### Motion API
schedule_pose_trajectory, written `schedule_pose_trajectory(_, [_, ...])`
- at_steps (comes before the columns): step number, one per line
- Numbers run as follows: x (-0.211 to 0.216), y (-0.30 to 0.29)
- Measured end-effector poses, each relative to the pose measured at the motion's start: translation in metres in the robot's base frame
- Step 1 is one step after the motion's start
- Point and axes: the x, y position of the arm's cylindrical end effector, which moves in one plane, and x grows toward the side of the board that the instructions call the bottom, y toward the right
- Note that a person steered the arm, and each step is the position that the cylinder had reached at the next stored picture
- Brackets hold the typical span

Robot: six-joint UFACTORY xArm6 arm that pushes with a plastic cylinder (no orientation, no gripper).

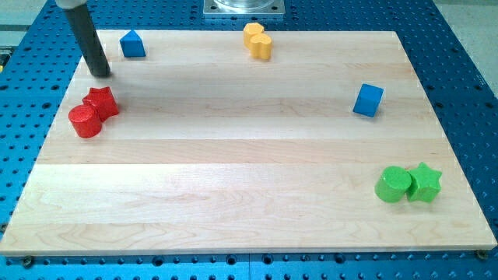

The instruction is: Move the blue triangle vertically below the yellow heart

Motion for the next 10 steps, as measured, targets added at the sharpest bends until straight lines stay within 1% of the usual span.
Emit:
schedule_pose_trajectory(1, [-0.035, 0.029])
schedule_pose_trajectory(2, [-0.028, 0.130])
schedule_pose_trajectory(3, [-0.046, 0.094])
schedule_pose_trajectory(4, [-0.084, 0.067])
schedule_pose_trajectory(5, [-0.080, 0.139])
schedule_pose_trajectory(6, [0.030, 0.180])
schedule_pose_trajectory(7, [0.082, 0.211])
schedule_pose_trajectory(8, [0.044, 0.138])
schedule_pose_trajectory(9, [0.000, 0.183])
schedule_pose_trajectory(10, [0.037, 0.312])
